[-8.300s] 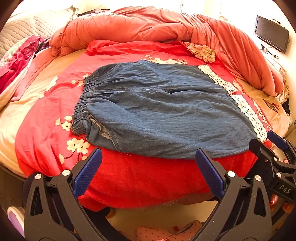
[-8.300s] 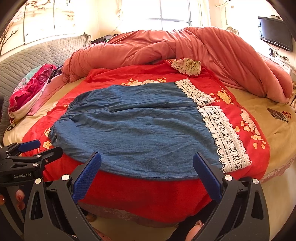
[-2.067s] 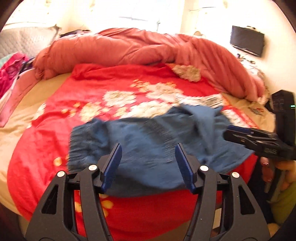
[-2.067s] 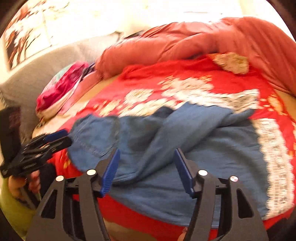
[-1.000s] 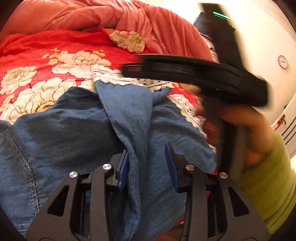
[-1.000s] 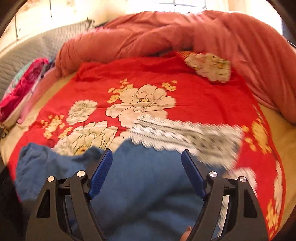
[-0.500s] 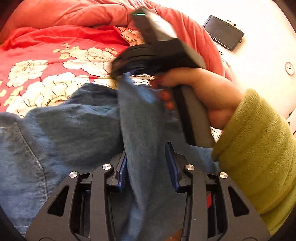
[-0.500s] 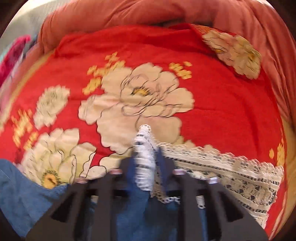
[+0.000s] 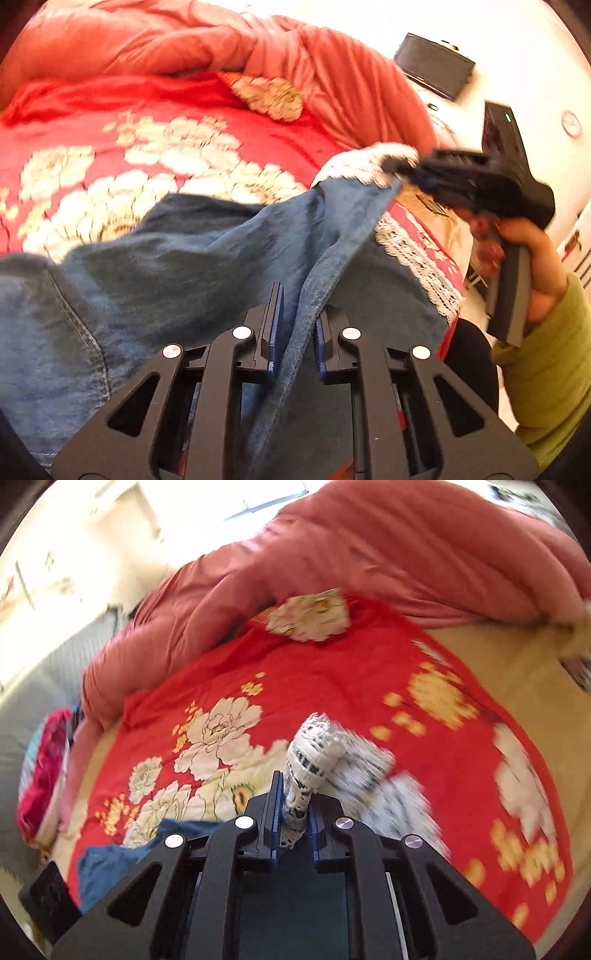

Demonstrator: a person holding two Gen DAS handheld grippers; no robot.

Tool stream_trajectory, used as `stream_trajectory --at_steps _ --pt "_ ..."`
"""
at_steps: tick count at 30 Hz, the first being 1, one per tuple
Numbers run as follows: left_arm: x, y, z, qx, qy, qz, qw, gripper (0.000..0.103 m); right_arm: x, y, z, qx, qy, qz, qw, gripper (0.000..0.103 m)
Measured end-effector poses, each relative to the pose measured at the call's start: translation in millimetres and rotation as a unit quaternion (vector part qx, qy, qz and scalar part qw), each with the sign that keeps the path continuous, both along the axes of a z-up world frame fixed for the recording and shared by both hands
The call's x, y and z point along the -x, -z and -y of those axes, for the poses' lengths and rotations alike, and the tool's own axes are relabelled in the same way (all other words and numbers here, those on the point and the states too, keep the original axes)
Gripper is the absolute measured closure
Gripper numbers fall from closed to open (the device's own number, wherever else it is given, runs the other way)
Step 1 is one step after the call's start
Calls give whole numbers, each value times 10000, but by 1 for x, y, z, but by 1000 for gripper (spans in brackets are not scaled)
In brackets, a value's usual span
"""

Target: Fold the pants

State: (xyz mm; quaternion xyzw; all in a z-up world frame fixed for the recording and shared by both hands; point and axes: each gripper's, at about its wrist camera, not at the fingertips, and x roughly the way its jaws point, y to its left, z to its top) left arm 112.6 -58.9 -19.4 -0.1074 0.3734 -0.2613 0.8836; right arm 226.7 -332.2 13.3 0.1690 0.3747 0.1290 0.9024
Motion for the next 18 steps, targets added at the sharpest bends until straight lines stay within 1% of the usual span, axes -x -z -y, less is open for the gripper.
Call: stream_trajectory --at_steps 2,3,4,5,7,9,10,12,13,15,16,18 --pt "8 -9 4 -198 91 255 9994 95 24 4 19 -314 125 -36 9994 92" --pt "12 -12 6 -364 118 384 9985 95 29 7 23 -393 141 -70 9991 92" --pt "18 -16 11 -631 140 552 9964 95 37 10 29 -519 159 -133 9984 92" --pt "20 -18 14 -782 173 622 9948 95 49 17 37 -742 199 -205 9968 91" --pt "22 -15 20 -940 305 678 9928 95 60 27 43 -885 259 -315 9952 90" --pt "18 -8 23 -959 388 549 9931 95 69 39 49 -970 271 -434 9940 88" --pt "16 -3 23 -932 430 449 9937 95 71 42 52 -1013 305 -465 9933 84" --pt "14 4 25 -954 464 355 9937 95 77 47 62 -1225 442 -469 9904 61" --pt "14 7 27 -996 498 336 9932 95 79 47 66 -1280 508 -444 9895 60" --pt "16 8 30 -1056 552 340 9923 95 81 47 70 -1218 581 -432 9899 61" --pt "18 7 31 -1075 585 366 9918 95 81 48 70 -1192 587 -451 9901 64" --pt "19 5 32 -1091 613 407 9913 95 82 49 71 -1119 565 -480 9910 89"
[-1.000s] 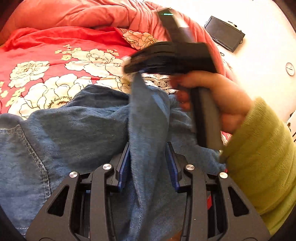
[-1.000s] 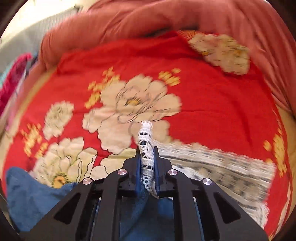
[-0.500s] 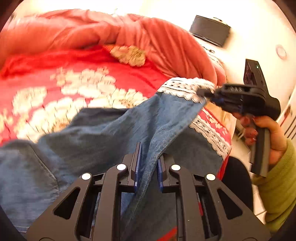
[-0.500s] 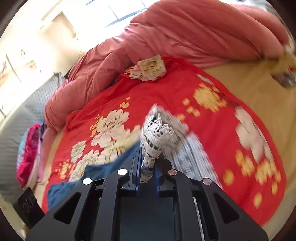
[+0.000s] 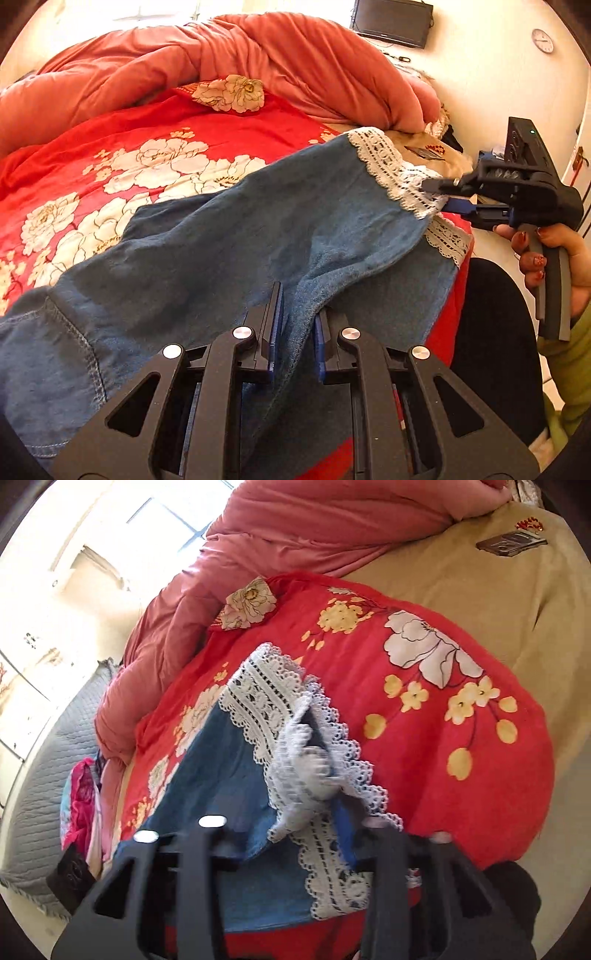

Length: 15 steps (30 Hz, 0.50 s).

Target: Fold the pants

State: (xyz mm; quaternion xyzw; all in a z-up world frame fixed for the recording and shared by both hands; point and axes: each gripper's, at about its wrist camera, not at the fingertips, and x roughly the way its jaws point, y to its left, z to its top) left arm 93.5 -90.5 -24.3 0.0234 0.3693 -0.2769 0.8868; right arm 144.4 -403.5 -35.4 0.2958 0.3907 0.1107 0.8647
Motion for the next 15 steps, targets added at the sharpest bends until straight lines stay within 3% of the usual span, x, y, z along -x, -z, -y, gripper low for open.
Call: stream_trajectory --at_steps 7,15 --pt "13 -16 -3 54 281 65 9996 96 19 -6 10 206 -81 -31 9998 90" --pt "26 -10 3 -309 431 74 9986 96 38 9 22 270 -186 -227 9992 90"
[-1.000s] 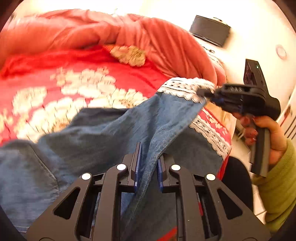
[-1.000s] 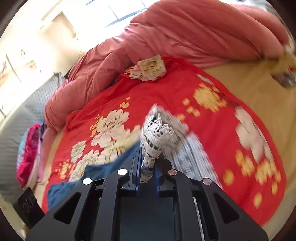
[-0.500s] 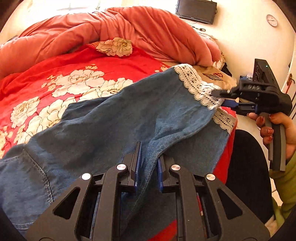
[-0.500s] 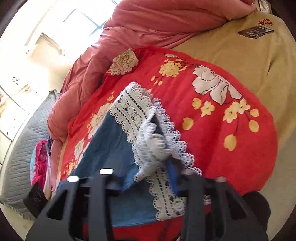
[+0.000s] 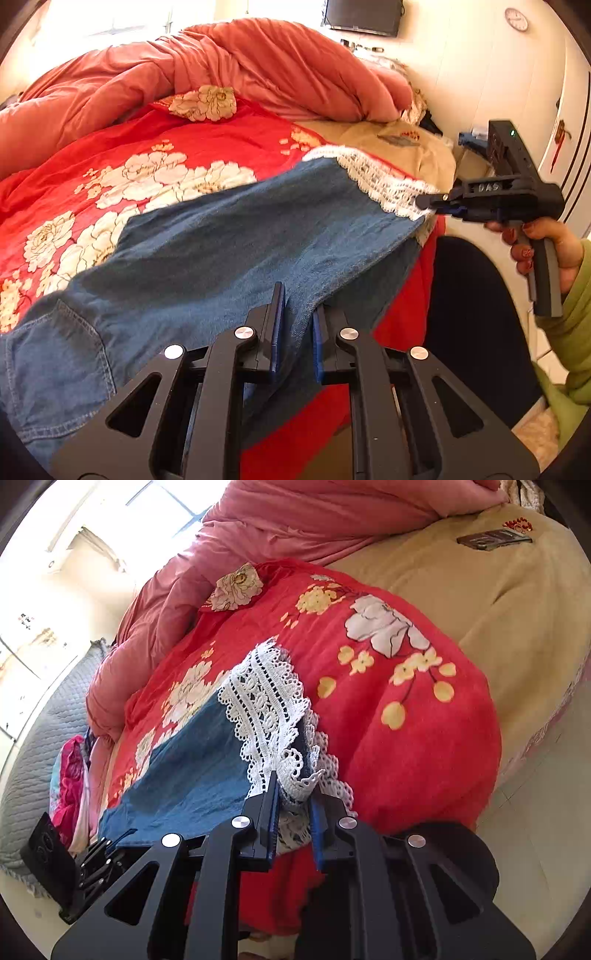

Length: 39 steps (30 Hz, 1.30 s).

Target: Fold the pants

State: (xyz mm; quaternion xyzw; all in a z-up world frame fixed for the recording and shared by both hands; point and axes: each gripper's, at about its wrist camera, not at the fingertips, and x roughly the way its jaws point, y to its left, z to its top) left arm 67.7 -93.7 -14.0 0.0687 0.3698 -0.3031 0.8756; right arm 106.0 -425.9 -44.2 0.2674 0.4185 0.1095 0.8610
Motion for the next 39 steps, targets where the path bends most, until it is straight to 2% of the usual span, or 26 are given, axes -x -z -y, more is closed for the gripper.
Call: stream_trajectory --at_steps 5,8,9,12,14,18,21,23,28,30,33,36,39 --pt "1 15 3 -207 -8 -176 9996 96 3 7 4 5 -51 -51 10000 88" --pt "3 18 5 -269 6 -183 9995 96 8 -4 6 276 45 51 9996 74" --pt "4 17 5 -273 15 -166 9995 96 10 -9 7 401 109 100 9991 65" --pt "7 15 5 -256 40 -121 9996 96 22 -28 8 673 251 420 9965 65" --pt "10 14 6 -247 74 -84 9996 96 25 -38 -6 824 -33 638 9945 65" --pt "14 15 9 -295 170 -38 9994 96 15 -36 -42 894 -665 705 9913 62" --pt "21 18 11 -474 253 -20 9986 96 3 -20 -63 1139 -1060 504 9865 61" --pt "28 20 13 -620 359 45 9974 96 -4 1 -67 1360 -1103 47 9845 61" --pt "29 32 14 -742 415 -132 9963 93 -2 10 -58 1104 -1149 -12 9872 61" --pt "27 31 13 -694 433 -170 9965 93 -3 12 -57 1131 -1142 -10 9870 61" --pt "28 30 11 -531 577 -274 9965 80 -3 13 -58 1165 -1147 21 9865 60" --pt "29 28 11 -432 713 -344 9959 75 -1 7 -58 1080 -1151 34 9875 60" --pt "27 11 -5 171 879 -490 9948 73 7 -15 -56 1020 -1204 447 9865 55"
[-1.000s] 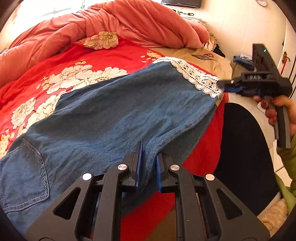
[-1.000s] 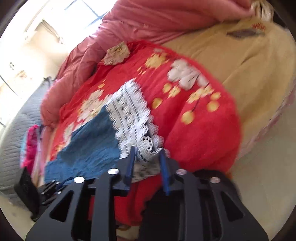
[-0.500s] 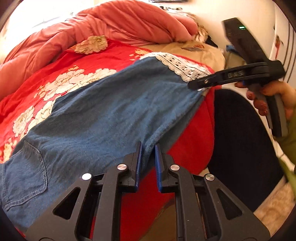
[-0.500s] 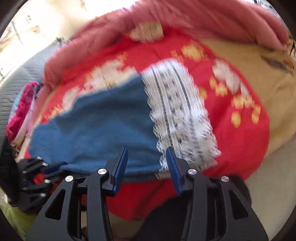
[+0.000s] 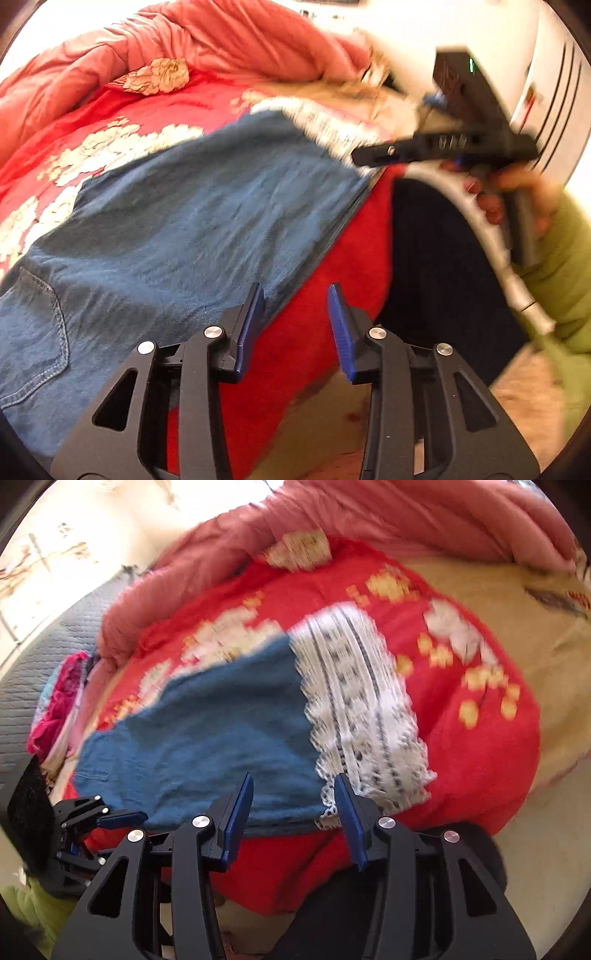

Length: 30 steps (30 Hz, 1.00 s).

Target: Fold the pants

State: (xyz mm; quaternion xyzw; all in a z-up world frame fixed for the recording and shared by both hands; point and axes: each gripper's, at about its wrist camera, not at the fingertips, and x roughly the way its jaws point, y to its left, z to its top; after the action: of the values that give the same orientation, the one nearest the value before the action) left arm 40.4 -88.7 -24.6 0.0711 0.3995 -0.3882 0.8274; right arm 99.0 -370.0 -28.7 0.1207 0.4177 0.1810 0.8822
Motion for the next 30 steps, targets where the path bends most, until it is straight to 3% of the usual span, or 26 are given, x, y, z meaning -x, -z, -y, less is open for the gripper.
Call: stream_trajectory --at_steps 1,3,8,13,19,21,26,29,30 --pt "-4 -13 -11 350 -26 -30 9994 72 2 -5 0 -19 -27 95 9999 54" --pt "-15 -31 -27 628 -274 11 9976 67 0 -23 -3 19 -110 371 9992 54" --pt "-65 -51 -52 34 -1494 230 9885 63 -32 -49 -32 464 -509 735 9949 53" --pt "-141 -33 -71 -17 -2059 -416 9777 62 -88 -54 -35 979 -373 762 9916 53" --pt "-197 14 -84 368 -2025 -1386 9687 62 -163 -23 -2 899 -43 85 9959 53" --pt "-198 25 -84 366 -2006 -1421 9686 61 -182 -9 5 559 -155 -232 9980 52" --pt "-202 29 -83 508 -1968 -1460 9682 55 -203 27 4 548 -274 -781 9951 49" --pt "-202 29 -79 465 -1958 -1375 9698 55 -195 30 0 346 -486 -716 9956 51" --pt "-202 29 -78 505 -1963 -1357 9698 55 -193 31 -2 315 -556 -705 9955 58"
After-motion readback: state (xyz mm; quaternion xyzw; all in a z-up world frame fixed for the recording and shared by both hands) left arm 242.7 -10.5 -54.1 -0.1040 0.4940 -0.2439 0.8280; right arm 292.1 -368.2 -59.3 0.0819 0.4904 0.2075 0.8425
